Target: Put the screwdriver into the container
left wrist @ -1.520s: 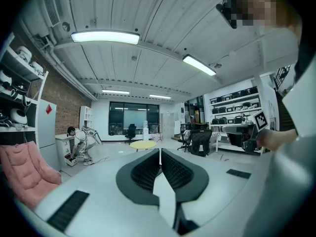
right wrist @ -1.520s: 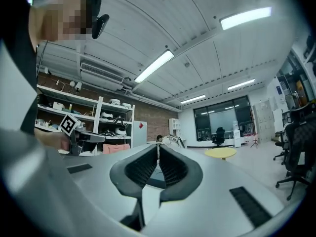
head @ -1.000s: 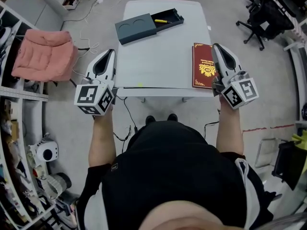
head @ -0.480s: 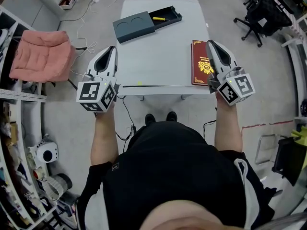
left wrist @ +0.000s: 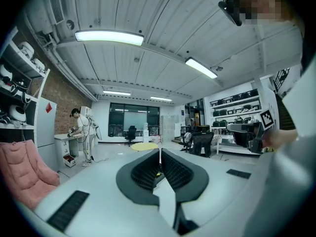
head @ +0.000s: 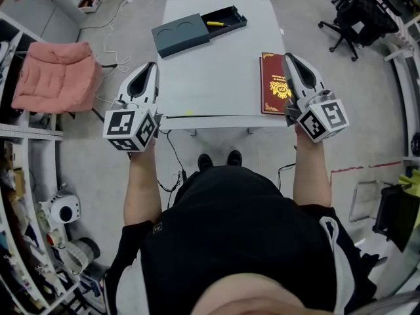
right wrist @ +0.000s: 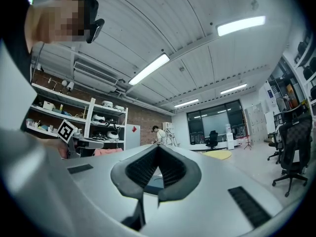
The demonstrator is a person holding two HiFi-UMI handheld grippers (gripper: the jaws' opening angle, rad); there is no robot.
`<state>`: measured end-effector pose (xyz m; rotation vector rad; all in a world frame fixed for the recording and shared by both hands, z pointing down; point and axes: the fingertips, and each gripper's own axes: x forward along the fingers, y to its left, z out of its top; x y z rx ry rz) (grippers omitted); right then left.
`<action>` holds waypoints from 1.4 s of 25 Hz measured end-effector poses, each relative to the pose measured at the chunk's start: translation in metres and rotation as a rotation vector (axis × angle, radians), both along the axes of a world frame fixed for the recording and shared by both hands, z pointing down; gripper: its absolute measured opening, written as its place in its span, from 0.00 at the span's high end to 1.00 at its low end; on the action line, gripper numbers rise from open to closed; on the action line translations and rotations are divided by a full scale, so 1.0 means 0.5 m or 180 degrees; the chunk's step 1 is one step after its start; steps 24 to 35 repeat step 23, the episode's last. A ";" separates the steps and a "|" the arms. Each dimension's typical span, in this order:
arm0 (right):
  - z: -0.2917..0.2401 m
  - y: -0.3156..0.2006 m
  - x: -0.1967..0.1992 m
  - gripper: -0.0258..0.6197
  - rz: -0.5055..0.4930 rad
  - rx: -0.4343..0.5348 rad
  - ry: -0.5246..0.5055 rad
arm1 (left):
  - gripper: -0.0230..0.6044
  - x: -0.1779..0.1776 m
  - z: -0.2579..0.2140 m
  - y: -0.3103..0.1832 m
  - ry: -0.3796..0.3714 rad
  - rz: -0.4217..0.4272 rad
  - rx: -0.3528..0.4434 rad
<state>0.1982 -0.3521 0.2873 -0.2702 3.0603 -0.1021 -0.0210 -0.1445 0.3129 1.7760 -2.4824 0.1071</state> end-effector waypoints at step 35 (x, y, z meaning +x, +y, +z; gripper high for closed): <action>-0.005 0.025 -0.019 0.92 0.0015 0.0041 0.0039 | 0.92 -0.021 0.008 0.015 0.0038 0.0038 -0.0003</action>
